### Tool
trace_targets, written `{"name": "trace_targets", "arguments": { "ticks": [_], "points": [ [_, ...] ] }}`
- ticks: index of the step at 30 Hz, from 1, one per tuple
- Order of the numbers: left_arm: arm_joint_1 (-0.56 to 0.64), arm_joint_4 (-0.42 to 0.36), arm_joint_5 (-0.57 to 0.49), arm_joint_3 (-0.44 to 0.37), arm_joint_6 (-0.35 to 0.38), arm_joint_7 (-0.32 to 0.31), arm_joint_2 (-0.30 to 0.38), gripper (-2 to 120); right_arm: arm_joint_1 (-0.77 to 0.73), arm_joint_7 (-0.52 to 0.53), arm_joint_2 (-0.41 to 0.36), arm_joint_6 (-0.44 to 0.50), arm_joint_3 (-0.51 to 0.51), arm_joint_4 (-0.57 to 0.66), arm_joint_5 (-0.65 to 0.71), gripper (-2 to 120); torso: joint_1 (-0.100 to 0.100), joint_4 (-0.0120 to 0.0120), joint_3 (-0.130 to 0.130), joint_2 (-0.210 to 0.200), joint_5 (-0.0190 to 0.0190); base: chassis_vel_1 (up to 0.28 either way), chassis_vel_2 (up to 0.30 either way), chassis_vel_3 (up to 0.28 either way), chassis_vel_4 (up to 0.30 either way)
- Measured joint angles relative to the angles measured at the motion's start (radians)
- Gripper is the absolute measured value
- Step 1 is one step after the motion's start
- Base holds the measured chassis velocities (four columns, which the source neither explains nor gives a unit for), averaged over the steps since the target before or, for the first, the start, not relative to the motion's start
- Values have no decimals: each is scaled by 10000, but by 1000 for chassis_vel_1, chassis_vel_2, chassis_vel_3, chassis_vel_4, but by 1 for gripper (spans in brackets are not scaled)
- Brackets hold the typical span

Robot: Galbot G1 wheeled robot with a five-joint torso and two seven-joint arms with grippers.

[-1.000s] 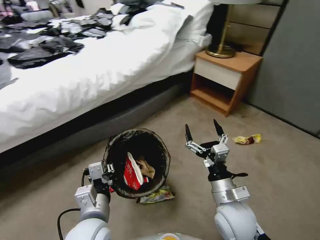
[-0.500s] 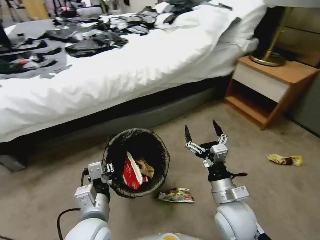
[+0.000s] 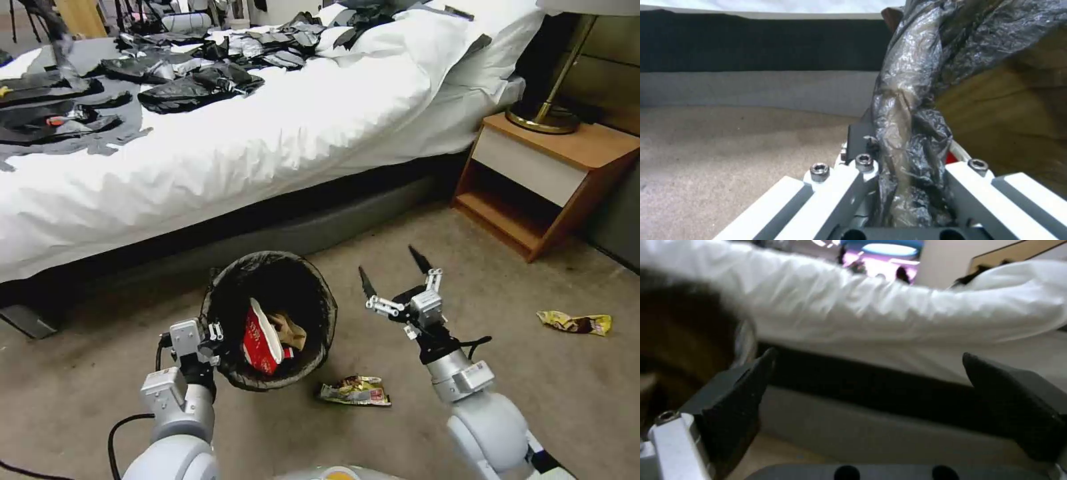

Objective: Pick up the trash bin, then pick up the garbage from the floor and place it into the trash bin.

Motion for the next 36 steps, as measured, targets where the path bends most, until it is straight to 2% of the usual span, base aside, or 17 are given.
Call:
{"name": "trace_targets", "arguments": {
  "ticks": [3, 10, 11, 12, 15, 16, 18, 19, 22, 30, 36],
  "points": [
    [-17, -31, -29, -56, 0, -7, 1, 0, 159, -864, -452, -41, -76, -635, 65, 100, 0, -1, 1, 0, 1, 0, 0, 0, 0],
    [-79, -32, -65, -74, 12, -16, 5, 0, 391, -2011, -954, 18, -175, -1420, 31, 100, 1, -1, 1, 0, 0, 0, 0, 0, 0],
    [-105, -32, -67, -66, 23, -18, 4, 0, 502, -2671, -1131, 93, -195, -1811, -31, 100, 0, 0, 1, 0, -1, 0, 0, 0, 0],
    [-105, -32, -67, -66, 23, -18, 4, 0, 502, -2671, -1131, 93, -195, -1811, -31, 100, 0, 0, 1, 0, -1, 0, 0, 0, 0],
    [-108, -33, -66, -37, 39, -23, -2, 0, 788, -4781, -1411, 357, -212, -3002, -358, 100, 0, -1, 1, 0, -1, 0, 0, 0, 0],
    [-108, -33, -66, -37, 39, -23, -2, 0, 788, -4781, -1411, 357, -212, -3002, -358, 100, 0, -1, 1, 0, -1, 0, 0, 0, 0],
    [-95, -31, -53, -33, 42, -25, -2, 0, 996, -5647, -1400, 555, -263, -3652, -518, 100, 0, -2, 1, 0, -1, 0, 0, 0, 0],
    [-95, -31, -53, -33, 42, -25, -2, 0, 996, -5647, -1400, 555, -263, -3652, -518, 100, 0, -2, 1, 0, -1, 0, 0, 0, 0],
    [-57, -16, 28, 9, 51, -28, -36, 0, 1564, -6805, -1155, 727, -407, -4938, -734, 100, 1, -1, 0, 0, 0, 0, 0, 0, 0],
    [-14, 53, 180, 78, 51, -27, -107, 0, 2363, -7506, -547, 785, -549, -6443, -1019, 100, 1, 0, 0, 0, -2, 0, 0, 0, 0],
    [1, 95, 299, 131, 51, -18, -178, 0, 2947, -7636, -28, 1034, -676, -7456, -1462, 100, 1, 0, 0, 1, -1, 0, 0, 0, 0]
  ]
}}
